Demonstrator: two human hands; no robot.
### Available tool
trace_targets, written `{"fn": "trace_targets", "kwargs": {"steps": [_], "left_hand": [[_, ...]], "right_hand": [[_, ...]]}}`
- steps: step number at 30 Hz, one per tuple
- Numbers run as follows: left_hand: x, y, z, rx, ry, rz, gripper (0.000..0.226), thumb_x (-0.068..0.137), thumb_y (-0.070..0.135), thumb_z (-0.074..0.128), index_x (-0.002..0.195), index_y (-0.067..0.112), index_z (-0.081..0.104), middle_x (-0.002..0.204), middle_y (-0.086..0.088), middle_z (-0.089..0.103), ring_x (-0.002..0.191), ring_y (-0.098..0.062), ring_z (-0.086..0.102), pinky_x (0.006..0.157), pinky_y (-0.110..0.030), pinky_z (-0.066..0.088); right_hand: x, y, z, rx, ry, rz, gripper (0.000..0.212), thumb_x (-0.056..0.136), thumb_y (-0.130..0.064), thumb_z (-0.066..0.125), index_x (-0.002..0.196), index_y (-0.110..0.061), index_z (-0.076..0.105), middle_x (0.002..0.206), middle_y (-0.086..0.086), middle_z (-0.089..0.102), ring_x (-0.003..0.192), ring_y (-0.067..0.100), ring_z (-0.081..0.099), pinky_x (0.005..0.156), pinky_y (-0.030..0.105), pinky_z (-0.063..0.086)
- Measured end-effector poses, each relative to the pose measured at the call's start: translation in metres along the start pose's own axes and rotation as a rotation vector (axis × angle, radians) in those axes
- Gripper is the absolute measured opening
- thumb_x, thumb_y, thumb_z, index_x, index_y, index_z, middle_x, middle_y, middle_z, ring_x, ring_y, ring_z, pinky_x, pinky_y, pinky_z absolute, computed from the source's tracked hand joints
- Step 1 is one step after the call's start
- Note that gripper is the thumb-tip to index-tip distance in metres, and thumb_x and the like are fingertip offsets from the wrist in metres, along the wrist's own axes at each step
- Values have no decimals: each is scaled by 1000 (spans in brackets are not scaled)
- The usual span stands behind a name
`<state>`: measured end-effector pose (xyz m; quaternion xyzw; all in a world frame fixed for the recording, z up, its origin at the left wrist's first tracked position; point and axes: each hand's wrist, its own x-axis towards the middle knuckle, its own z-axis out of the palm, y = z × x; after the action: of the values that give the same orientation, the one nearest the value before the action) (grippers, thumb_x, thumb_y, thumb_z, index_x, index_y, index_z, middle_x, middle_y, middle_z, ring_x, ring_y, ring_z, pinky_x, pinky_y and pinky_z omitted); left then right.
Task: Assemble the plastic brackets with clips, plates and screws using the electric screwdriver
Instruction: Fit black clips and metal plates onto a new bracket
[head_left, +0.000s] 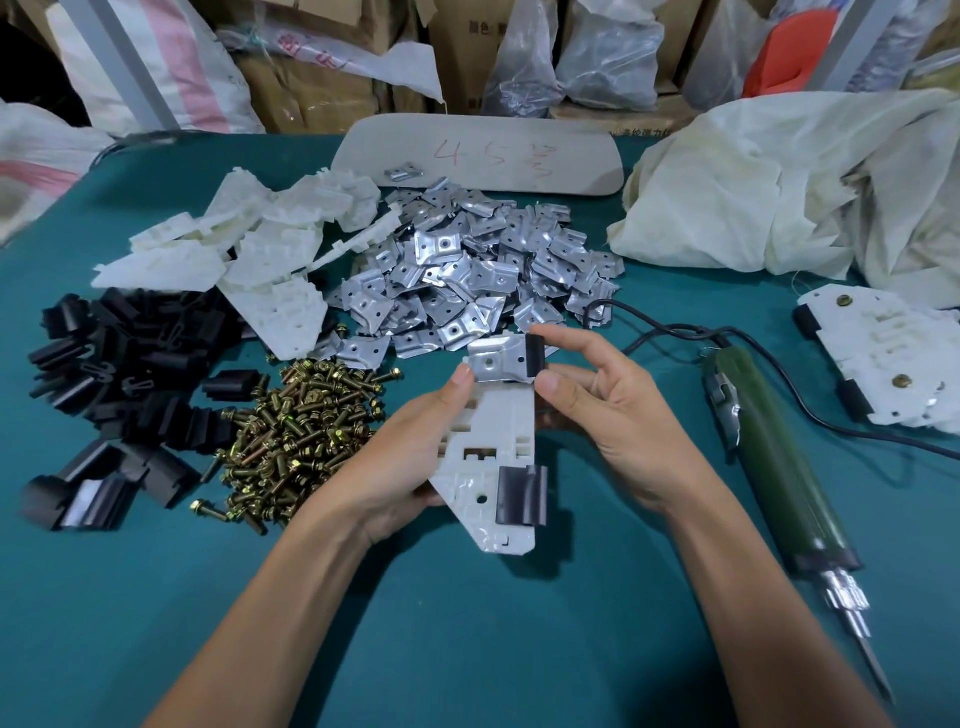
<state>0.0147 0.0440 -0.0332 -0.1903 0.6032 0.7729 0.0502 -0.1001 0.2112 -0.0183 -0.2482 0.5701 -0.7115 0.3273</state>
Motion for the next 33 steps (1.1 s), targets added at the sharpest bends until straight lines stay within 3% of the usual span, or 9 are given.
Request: {"fn": "trace_targets", "kwargs": {"steps": [3, 7, 11, 15, 20, 23, 25, 29, 33], "left_hand": [[1, 0, 0, 7, 23, -7, 55, 82, 75, 54, 114, 35, 75, 120, -8, 73, 108, -30, 71, 90, -49, 59], [-2, 2, 1, 41, 8, -18, 54, 86, 73, 49, 112, 34, 75, 115, -7, 75, 104, -27, 73, 78, -36, 61], [0, 0, 0, 40, 9, -8, 56, 84, 77, 50, 114, 36, 74, 116, -6, 75, 106, -29, 72, 92, -50, 57], [1, -3, 2, -4, 15, 14, 64, 79, 83, 56, 120, 36, 72, 122, -18, 70, 119, -49, 59, 104, -67, 37], [1, -2, 2, 7, -34, 30, 66, 80, 84, 53, 123, 36, 70, 125, -30, 62, 102, -36, 54, 81, -52, 36], [0, -1, 2, 82, -65, 54, 59, 85, 81, 47, 118, 38, 72, 96, -9, 73, 66, -18, 58, 48, -25, 41], [-4, 0, 4, 149, -68, 96, 51, 94, 72, 39, 112, 38, 74, 79, -3, 69, 53, -11, 53, 39, -21, 37], [-10, 3, 2, 584, 143, 222, 60, 96, 75, 29, 92, 30, 67, 75, 14, 65, 74, -7, 62, 71, -25, 51], [1, 16, 0, 956, 430, 364, 33, 98, 57, 47, 109, 32, 65, 96, 21, 64, 86, 7, 56, 75, -24, 44]], "right_hand": [[-1, -2, 0, 4, -12, 2, 42, 91, -17, 66, 132, -17, 56, 110, 15, 78, 90, 23, 74, 82, 30, 58], [-2, -2, 0, -25, -18, -2, 43, 90, -18, 67, 131, -16, 54, 109, 13, 78, 91, 21, 74, 82, 26, 56], [-2, -3, -1, -25, -23, -1, 42, 89, -18, 67, 129, -15, 54, 108, 11, 78, 89, 19, 73, 80, 25, 56], [-1, 0, -2, -63, -2, 7, 48, 83, -18, 73, 127, -17, 55, 109, 10, 78, 92, 20, 75, 83, 27, 57], [0, 2, -5, -60, 5, 13, 48, 82, -17, 75, 126, -15, 56, 107, 11, 78, 91, 21, 76, 80, 26, 58], [1, 2, -7, -9, -11, 32, 46, 84, -19, 74, 127, -14, 56, 101, 13, 79, 81, 19, 73, 74, 25, 57], [2, 2, -10, 41, 8, 54, 41, 87, -21, 71, 125, -15, 58, 93, 14, 78, 73, 19, 71, 68, 26, 58], [3, 5, -17, 1, 51, 134, 37, 90, -22, 69, 125, -14, 60, 89, 14, 76, 72, 22, 70, 67, 30, 61], [6, 12, -22, -81, 81, 200, 23, 99, -13, 65, 121, -9, 65, 88, 17, 76, 70, 21, 69, 65, 27, 60]]}}
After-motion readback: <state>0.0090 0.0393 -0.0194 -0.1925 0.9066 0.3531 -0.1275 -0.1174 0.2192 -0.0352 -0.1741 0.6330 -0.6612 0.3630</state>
